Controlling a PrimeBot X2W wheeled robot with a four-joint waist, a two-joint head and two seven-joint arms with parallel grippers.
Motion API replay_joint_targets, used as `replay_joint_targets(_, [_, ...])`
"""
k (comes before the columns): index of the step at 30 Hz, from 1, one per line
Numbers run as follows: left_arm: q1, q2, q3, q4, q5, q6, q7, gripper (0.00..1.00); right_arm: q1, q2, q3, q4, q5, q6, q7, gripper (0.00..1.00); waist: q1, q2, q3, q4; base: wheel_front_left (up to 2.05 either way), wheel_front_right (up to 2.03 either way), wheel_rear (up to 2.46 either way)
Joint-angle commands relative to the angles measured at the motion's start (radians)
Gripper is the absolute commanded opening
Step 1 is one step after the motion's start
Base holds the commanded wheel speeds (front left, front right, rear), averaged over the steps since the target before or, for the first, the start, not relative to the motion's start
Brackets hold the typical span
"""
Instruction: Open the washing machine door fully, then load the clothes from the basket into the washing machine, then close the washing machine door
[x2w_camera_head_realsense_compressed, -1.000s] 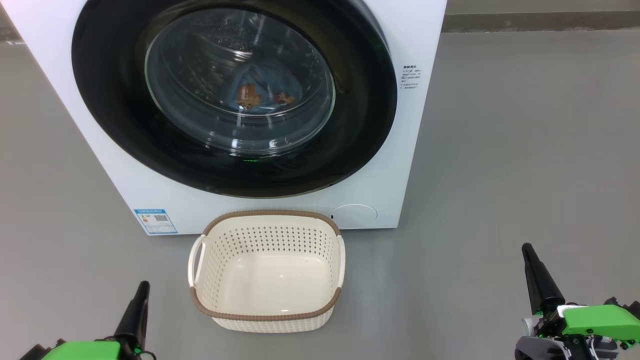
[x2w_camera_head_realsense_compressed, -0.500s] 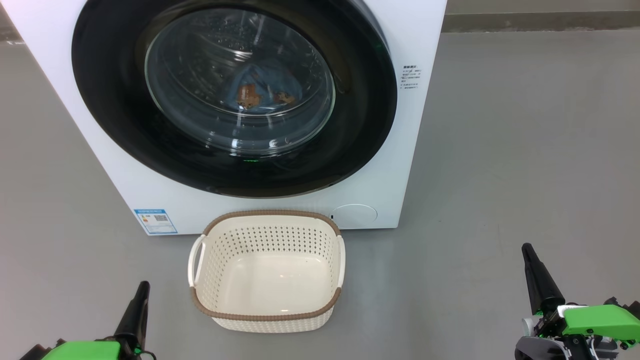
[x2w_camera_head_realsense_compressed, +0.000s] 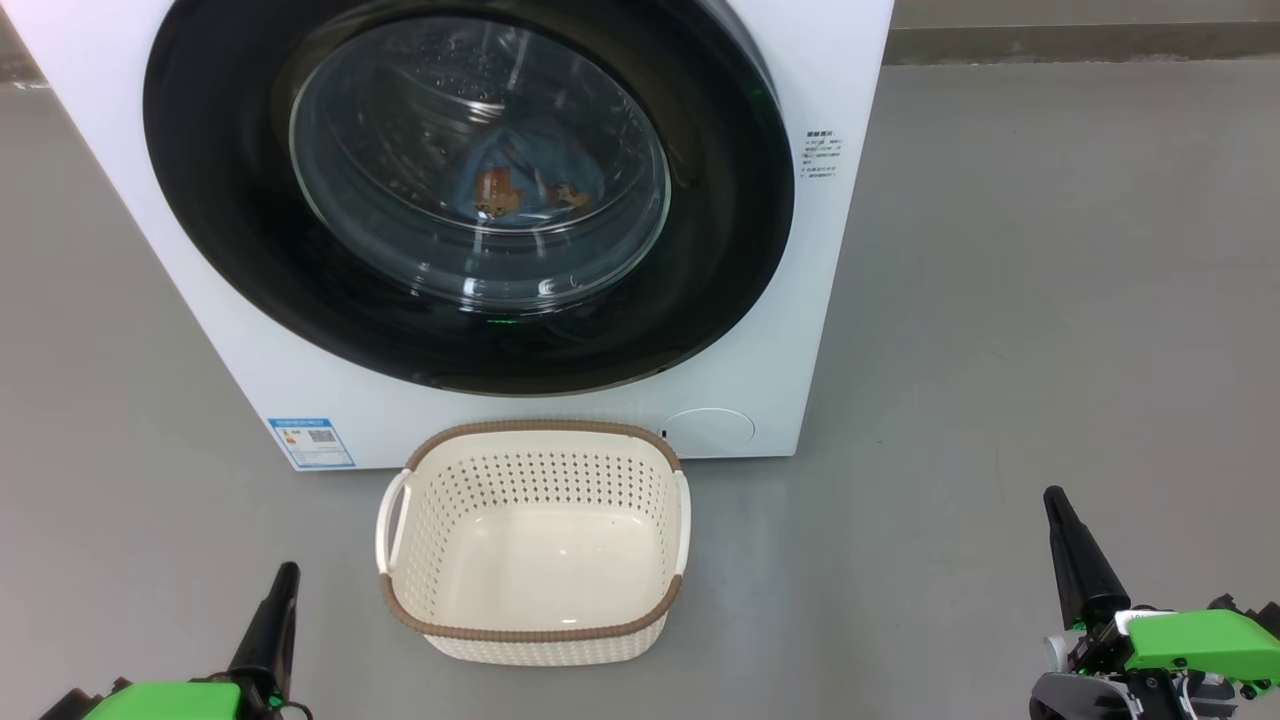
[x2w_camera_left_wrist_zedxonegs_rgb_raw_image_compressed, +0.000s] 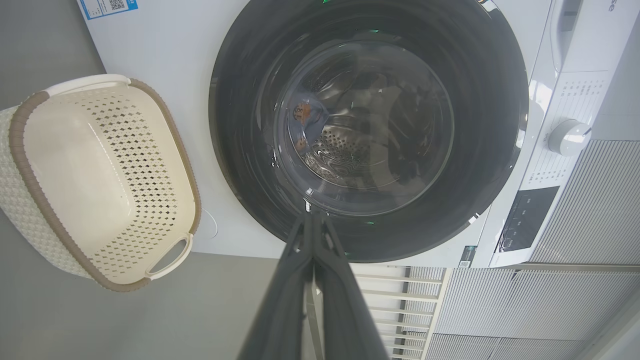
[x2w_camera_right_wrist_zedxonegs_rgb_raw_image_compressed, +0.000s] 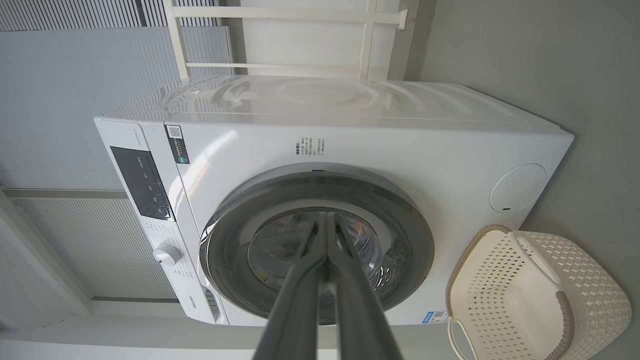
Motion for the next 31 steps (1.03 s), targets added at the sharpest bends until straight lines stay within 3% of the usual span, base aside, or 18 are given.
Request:
replay_joint_targets(1, [-0.048,0.013,0.034,-0.018,-0.008,-0.002,0.007,0.0,-0.013,-0.003,0.019,-0.025,0.001,0.002,0.006,0.0,0.0,0.0,0.0,0.0,0.0,0.0,0.0])
replay_joint_targets(31, [-0.048,0.013,0.034,-0.017,-0.008,-0.002,0.007,0.0,-0.013,0.0,0.016,-0.025,-0.002,0.002,0.009,0.0,-0.0001,0.0,0.0,0.0,0.0,0.0,0.0])
